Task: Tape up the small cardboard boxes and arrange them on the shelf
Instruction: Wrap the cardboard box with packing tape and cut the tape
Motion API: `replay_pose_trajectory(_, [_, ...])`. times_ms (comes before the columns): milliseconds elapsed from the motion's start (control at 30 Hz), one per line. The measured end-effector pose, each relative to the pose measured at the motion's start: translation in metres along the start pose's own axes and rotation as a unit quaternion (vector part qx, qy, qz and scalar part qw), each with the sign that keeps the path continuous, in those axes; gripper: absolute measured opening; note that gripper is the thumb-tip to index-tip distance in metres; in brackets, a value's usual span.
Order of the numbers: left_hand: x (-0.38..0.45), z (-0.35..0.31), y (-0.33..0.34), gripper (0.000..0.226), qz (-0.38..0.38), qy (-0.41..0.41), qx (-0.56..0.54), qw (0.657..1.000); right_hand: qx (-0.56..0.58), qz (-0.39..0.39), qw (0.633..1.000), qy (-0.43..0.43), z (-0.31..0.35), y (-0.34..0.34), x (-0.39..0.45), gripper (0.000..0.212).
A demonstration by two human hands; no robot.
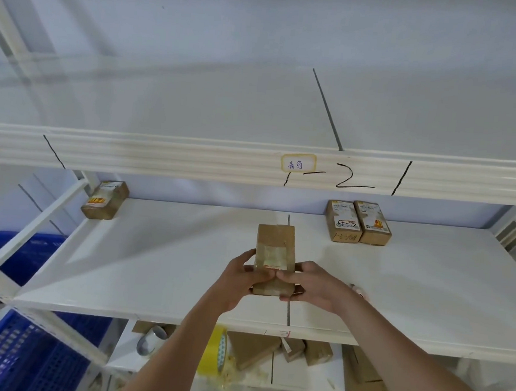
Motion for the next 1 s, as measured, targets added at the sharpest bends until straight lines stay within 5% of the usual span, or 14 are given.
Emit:
replay_pose_trajectory(167, [0.000, 0.005, -0.003, 0.068, -0.007, 0.005, 0.011, 1.000, 0.006, -0.022, 1.000, 0.002, -0.008, 0.006, 0.007, 0.029])
replay_pose_trajectory(300, [0.000, 0.013, -0.006, 0.072, -0.047, 0.015, 0.046, 0.998, -0.012, -0.086, 0.996, 0.002, -0.009, 0.004, 0.005, 0.056])
replay_pose_trajectory(400, [0.008, 0.008, -0.007, 0.055, -0.142, 0.039, 0.127, 0.981, -0.121, -0.199, 0.972, -0.012, -0.004, 0.007, 0.003, 0.068])
replay_pose_trajectory(533, [0.016, 0.000, 0.019, 0.052, -0.098, 0.017, 0.113, 0.989, -0.238, -0.245, 0.936, -0.085, 0.006, 0.028, 0.007, 0.066])
replay_pose_trajectory(767, [0.012, -0.008, -0.020, 0.060, -0.196, -0.031, 0.013, 0.980, -0.208, -0.213, 0.940, -0.164, 0.012, 0.027, 0.002, 0.032])
replay_pose_trajectory(867, [0.005, -0.007, -0.024, 0.041, -0.136, -0.035, -0.117, 0.983, -0.052, -0.197, 0.975, -0.084, 0.017, 0.015, 0.000, 0.053])
replay_pose_trajectory(1000, [0.002, -0.007, -0.014, 0.036, -0.063, -0.019, -0.096, 0.993, 0.028, -0.062, 0.997, -0.046, 0.016, 0.029, 0.006, 0.049])
Point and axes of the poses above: each hand's wrist, its own x-axis towards the middle knuckle, its own y-axis out of the palm, z = x × y, the point moved 4 cm from there along x, towards the middle knuckle, and after that the axes turned 4 degrees about y, right-handed, at the moved point
